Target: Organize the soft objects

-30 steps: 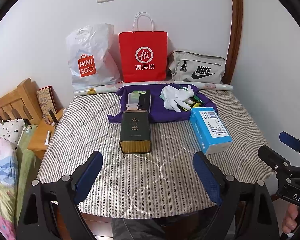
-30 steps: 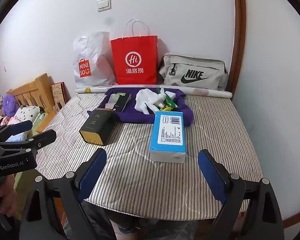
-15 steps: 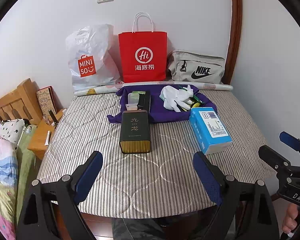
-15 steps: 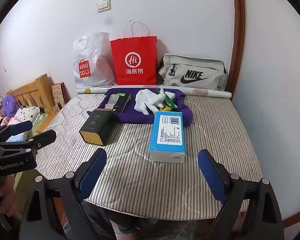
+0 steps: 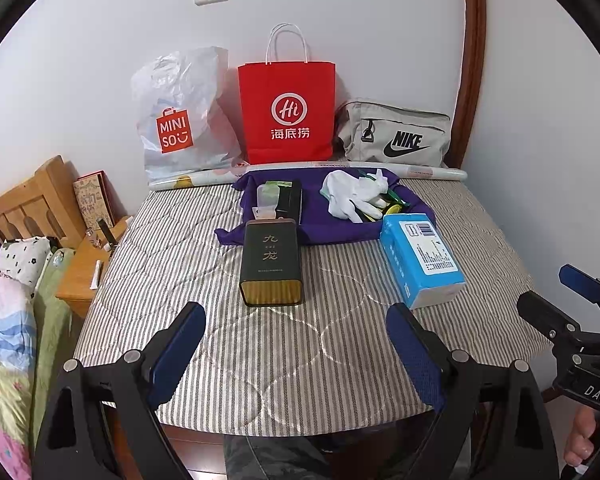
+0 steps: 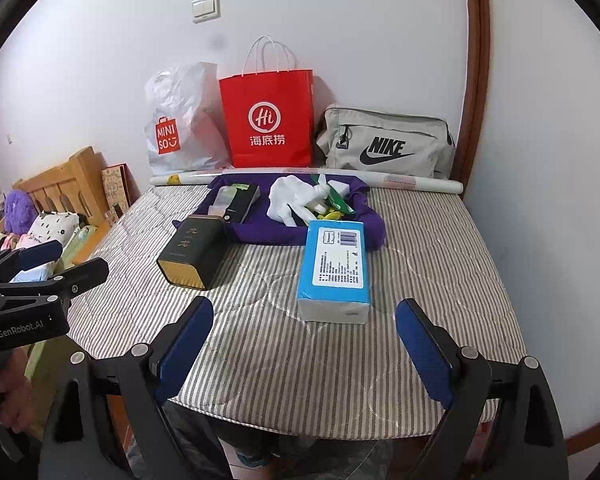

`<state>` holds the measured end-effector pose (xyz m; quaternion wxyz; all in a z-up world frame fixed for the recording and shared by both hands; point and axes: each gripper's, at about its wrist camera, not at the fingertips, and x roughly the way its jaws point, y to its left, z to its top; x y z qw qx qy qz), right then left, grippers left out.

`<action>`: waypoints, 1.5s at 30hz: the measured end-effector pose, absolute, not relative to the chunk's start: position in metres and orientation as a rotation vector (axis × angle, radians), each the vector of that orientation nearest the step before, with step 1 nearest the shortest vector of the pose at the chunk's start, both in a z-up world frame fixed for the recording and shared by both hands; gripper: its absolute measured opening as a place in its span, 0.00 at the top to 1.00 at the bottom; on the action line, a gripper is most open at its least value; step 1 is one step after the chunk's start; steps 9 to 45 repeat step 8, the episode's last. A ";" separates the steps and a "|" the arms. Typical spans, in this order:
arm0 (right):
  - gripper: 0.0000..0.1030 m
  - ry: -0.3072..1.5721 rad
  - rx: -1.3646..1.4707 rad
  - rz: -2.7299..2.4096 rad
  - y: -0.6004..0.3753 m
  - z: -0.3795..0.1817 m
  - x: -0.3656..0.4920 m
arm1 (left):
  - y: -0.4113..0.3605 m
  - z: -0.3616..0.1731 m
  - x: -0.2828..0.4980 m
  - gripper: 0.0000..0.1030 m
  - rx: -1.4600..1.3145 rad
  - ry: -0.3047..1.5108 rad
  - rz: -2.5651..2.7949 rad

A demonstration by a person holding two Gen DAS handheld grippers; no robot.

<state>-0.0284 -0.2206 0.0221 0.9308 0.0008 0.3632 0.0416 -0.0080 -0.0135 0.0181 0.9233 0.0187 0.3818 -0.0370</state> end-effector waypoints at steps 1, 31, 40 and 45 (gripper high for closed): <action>0.11 0.745 0.001 0.087 -0.221 0.022 -0.028 | -0.014 0.018 -0.008 0.11 0.039 0.784 -0.077; 0.11 0.753 0.002 0.087 -0.222 0.020 -0.026 | -0.014 0.018 -0.009 0.11 0.054 0.764 -0.069; 0.11 0.753 0.002 0.087 -0.222 0.020 -0.026 | -0.014 0.018 -0.009 0.11 0.054 0.764 -0.069; 0.11 0.753 0.002 0.087 -0.222 0.020 -0.026 | -0.014 0.018 -0.009 0.11 0.054 0.764 -0.069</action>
